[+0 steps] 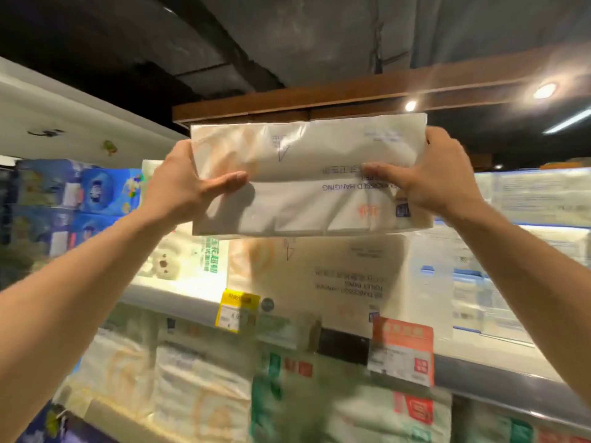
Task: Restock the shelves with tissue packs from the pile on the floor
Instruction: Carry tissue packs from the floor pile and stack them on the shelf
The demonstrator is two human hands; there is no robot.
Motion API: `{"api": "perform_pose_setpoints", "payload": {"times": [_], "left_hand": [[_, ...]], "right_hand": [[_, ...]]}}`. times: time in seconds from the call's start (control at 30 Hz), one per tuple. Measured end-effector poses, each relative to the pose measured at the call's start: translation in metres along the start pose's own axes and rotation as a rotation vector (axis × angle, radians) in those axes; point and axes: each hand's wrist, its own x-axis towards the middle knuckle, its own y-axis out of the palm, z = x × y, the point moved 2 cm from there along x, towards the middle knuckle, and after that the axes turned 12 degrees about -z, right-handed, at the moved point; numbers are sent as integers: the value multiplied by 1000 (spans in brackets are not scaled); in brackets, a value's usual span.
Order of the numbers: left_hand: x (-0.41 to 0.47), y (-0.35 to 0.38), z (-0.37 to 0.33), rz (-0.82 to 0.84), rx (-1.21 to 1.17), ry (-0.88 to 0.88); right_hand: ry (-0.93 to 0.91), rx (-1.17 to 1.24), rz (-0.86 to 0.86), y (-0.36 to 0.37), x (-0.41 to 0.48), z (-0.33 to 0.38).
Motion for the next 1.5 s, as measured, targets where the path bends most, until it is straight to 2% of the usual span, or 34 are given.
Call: {"api": "perform_pose_setpoints", "payload": {"times": [0.3,0.6,0.83,0.97,1.07,1.23,1.4,1.5], "left_hand": [[83,94,62,48,-246,60],[79,160,121,150,-382,46],[79,170,132,219,-252,151],[76,147,130,137,-172,176],[62,116,106,114,-218,295],[4,76,33,261,-310,491],[-79,58,-47,465,-419,539],[-150,40,-106,544,-559,588]], "right_hand": [[89,-221,-187,42,41,-4],[172,-407,-210,88,3,-19],[267,-479,-126,92,0,-11],[270,-537,-139,73,-15,11],[172,-602,-105,54,-37,33],[101,-710,4,4,-82,62],[96,-878,49,-106,-141,91],[178,-988,118,-189,-191,109]]}}
